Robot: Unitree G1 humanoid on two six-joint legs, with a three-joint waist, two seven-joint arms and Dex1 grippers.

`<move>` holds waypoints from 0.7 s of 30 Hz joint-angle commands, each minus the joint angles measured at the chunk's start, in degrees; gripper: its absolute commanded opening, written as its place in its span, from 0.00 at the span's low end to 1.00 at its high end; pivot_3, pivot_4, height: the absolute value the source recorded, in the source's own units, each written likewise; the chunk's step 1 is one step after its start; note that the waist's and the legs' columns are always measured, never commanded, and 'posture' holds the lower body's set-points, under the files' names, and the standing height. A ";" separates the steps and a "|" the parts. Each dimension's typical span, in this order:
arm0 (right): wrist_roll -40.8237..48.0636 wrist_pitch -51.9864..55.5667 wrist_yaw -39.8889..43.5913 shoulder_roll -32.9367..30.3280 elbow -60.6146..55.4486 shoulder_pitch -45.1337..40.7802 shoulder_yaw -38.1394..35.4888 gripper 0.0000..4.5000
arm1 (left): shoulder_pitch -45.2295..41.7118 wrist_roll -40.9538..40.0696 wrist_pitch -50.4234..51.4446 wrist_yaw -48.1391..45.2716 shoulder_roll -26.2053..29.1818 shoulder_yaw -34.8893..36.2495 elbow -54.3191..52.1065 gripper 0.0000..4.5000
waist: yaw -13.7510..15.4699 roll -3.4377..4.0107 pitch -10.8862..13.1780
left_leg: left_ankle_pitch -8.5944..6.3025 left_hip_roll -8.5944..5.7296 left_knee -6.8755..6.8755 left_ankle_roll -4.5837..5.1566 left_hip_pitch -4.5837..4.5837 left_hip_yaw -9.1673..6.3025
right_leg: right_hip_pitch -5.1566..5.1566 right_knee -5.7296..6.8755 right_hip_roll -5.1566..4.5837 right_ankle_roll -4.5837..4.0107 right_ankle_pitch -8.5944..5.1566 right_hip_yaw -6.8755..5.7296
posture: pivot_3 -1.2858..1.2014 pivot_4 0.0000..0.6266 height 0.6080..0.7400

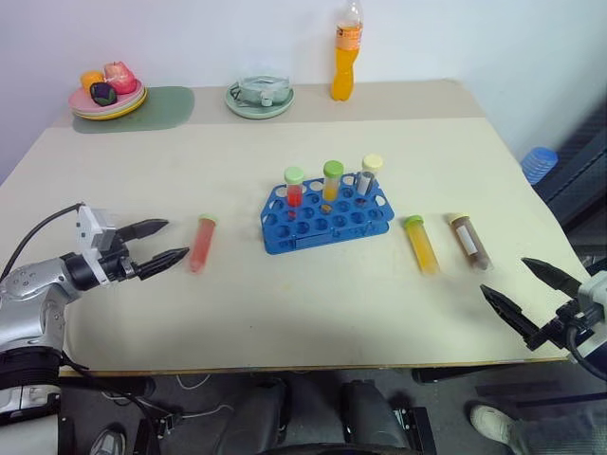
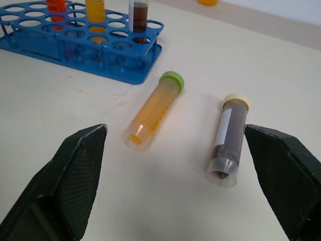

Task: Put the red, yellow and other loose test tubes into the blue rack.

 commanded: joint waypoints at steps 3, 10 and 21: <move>0.79 0.56 0.01 -0.84 -1.79 -0.48 -1.71 1.00 | 1.48 -1.76 1.65 -0.54 0.58 1.94 -3.93 0.93 | -0.07 0.00 0.00 | 0.00 0.00 -0.01 0.00 0.00 0.00 | -0.01 0.00 0.00 -0.01 0.00 0.00 | 0.52 0.24 1.00; 0.13 1.18 -0.49 -1.04 -0.85 -2.37 -0.94 1.00 | 1.03 -2.93 2.86 0.79 -1.23 2.18 -6.95 0.93 | 0.05 0.00 0.00 | 0.00 0.01 0.00 0.00 -0.01 0.01 | 0.00 -0.03 -0.01 -0.01 0.00 0.00 | 0.52 0.24 1.00; 2.23 11.10 -5.58 -5.65 -1.37 -12.34 0.73 1.00 | -2.75 -9.16 9.34 -3.36 -4.64 -0.24 -12.92 0.93 | -0.03 0.02 0.01 | 0.01 0.01 0.04 0.01 0.00 0.01 | 0.00 -0.02 0.00 -0.02 0.03 -0.02 | 0.52 0.24 1.00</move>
